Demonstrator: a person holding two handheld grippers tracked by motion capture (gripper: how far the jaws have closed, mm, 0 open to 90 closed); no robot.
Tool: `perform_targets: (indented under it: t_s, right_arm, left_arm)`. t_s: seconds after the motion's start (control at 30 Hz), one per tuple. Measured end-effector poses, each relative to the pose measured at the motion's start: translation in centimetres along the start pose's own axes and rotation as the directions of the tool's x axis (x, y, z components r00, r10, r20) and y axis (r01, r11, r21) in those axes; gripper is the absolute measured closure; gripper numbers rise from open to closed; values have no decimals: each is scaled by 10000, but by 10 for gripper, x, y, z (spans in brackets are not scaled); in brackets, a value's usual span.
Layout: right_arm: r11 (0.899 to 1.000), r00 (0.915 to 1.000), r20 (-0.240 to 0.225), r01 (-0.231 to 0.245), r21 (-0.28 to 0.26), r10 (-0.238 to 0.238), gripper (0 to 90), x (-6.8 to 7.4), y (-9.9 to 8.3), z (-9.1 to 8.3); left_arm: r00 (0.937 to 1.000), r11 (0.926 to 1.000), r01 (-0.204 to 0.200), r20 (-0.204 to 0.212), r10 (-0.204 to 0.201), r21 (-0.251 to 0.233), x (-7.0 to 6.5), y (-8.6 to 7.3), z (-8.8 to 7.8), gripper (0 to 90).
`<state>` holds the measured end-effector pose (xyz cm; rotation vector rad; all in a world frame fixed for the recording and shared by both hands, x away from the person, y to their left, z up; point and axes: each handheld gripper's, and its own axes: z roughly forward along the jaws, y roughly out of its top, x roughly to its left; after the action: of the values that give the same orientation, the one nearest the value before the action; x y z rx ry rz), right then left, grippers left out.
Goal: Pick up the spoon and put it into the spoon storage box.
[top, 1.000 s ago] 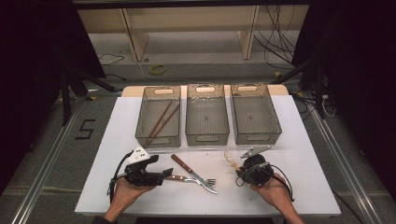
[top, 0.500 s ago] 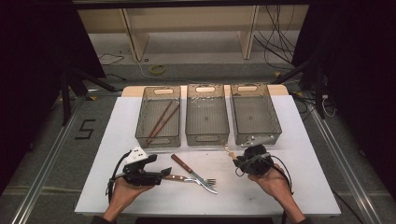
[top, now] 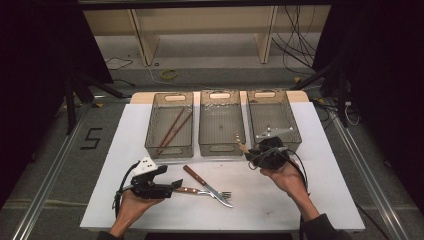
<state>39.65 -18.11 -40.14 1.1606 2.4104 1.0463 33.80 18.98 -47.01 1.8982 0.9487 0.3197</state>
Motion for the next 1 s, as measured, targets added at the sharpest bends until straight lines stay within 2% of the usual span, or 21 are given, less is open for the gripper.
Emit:
perform_targets:
  t_s: [0.5,1.0]
  right_arm:
    - [9994,9998,-136,-143,-321,138,772,-8,37,15]
    - [9996,9995,267,-183,-236,189,772,-14,76,45]
  left_arm:
    - [10000,10000,-13,0,13,44,2,-1,0,199]
    - [10000,10000,-51,19,51,76,3,-1,0,199]
